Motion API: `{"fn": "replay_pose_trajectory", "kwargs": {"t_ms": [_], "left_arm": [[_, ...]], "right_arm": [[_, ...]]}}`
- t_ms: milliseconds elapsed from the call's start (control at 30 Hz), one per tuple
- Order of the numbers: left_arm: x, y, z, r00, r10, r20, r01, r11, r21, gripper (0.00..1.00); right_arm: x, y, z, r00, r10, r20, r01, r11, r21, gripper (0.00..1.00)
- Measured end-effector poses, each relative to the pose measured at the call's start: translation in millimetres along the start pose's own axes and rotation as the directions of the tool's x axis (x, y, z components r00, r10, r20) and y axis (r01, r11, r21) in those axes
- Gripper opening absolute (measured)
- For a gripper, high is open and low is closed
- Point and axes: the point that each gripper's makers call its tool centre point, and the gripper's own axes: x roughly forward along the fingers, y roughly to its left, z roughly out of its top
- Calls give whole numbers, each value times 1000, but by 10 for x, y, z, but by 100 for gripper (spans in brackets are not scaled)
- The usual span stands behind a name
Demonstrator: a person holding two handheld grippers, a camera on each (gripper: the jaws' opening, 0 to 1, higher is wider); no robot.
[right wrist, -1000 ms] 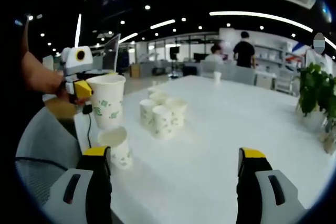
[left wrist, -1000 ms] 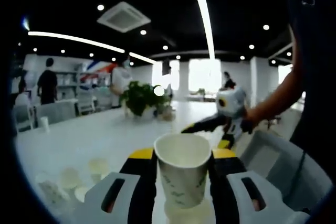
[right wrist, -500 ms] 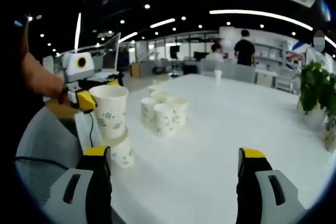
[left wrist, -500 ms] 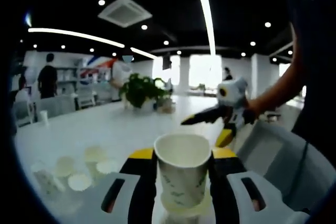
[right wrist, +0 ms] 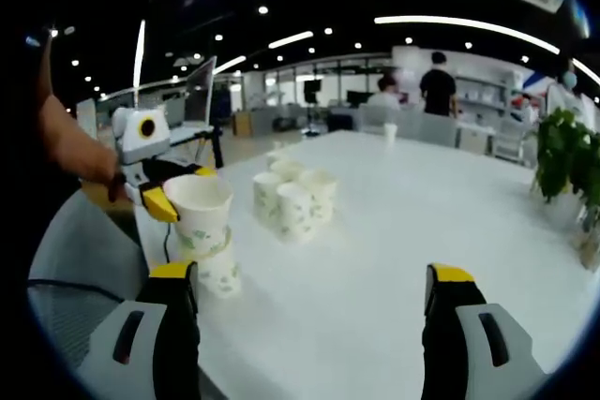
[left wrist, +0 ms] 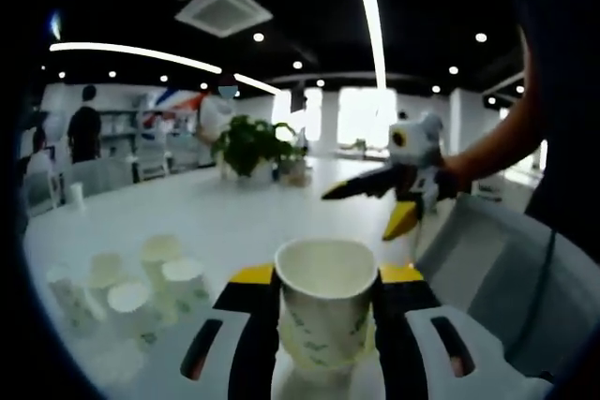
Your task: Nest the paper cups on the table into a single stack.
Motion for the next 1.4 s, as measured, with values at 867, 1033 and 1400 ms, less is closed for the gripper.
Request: {"fn": "replay_pose_trajectory", "kwargs": {"t_ms": [867,1033,1400], "left_arm": [[34,2,-352,995,16,-99,-10,998,64,39],[21,23,-296,995,19,-99,-15,999,46,44],[-5,212,14,993,102,-55,-104,994,-18,85]], "right_arm": [[-51,6,-32,1000,-7,3,7,1000,9,99],[-39,11,-34,1000,-6,6,6,1000,12,99],[-18,4,-7,1000,-4,11,4,1000,12,99]]}}
